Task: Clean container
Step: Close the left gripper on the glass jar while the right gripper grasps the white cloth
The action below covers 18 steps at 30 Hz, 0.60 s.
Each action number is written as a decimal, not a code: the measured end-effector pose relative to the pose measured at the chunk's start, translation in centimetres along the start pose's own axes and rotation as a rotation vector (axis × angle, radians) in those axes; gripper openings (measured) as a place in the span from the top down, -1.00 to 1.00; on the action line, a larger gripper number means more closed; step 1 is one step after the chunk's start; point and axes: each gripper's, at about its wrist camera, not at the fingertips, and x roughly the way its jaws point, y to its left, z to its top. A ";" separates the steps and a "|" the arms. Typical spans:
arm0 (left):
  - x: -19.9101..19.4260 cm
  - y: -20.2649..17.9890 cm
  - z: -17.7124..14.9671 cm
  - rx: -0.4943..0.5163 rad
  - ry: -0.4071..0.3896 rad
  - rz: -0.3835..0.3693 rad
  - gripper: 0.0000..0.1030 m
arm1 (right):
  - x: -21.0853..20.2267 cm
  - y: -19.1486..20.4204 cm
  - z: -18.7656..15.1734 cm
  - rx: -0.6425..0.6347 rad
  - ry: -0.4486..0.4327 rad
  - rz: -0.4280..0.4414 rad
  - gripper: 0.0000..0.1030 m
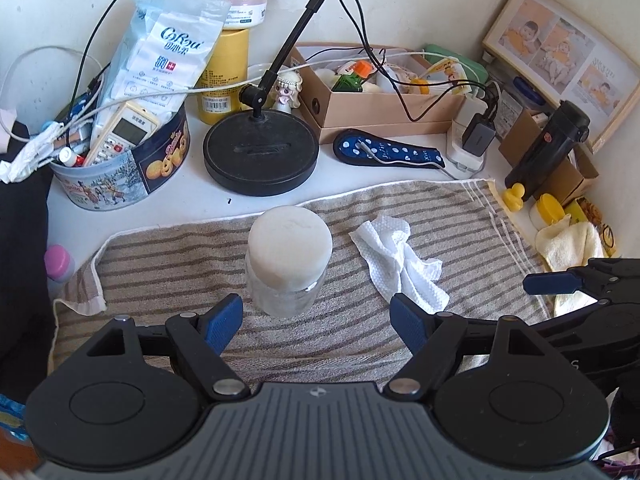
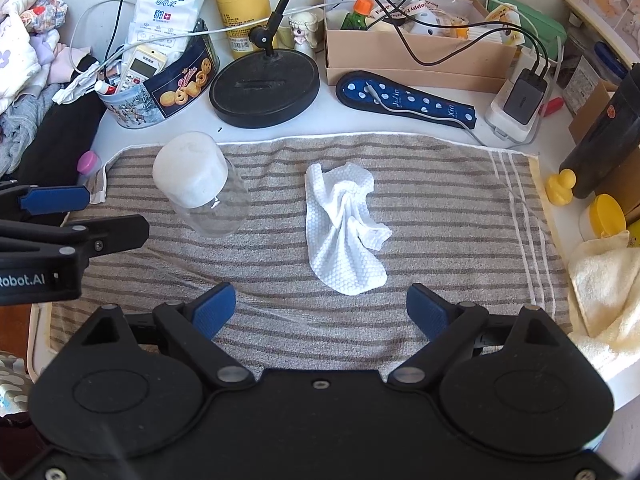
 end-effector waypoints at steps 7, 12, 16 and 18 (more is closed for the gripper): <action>1.8 1.0 -0.2 0.001 -0.021 -0.013 -0.55 | 1.6 -0.9 0.7 -0.024 -0.061 0.001 -0.94; 3.2 1.0 -0.9 0.050 -0.061 -0.027 -0.55 | 3.0 -1.6 1.4 -0.073 -0.114 0.016 -0.94; 4.3 0.9 -1.3 0.069 -0.082 -0.015 -0.56 | 4.6 -1.5 1.8 -0.154 -0.123 0.059 -0.94; 4.8 0.9 -1.5 0.061 -0.086 -0.004 -0.55 | 5.1 -2.0 1.8 -0.148 -0.141 0.091 -0.94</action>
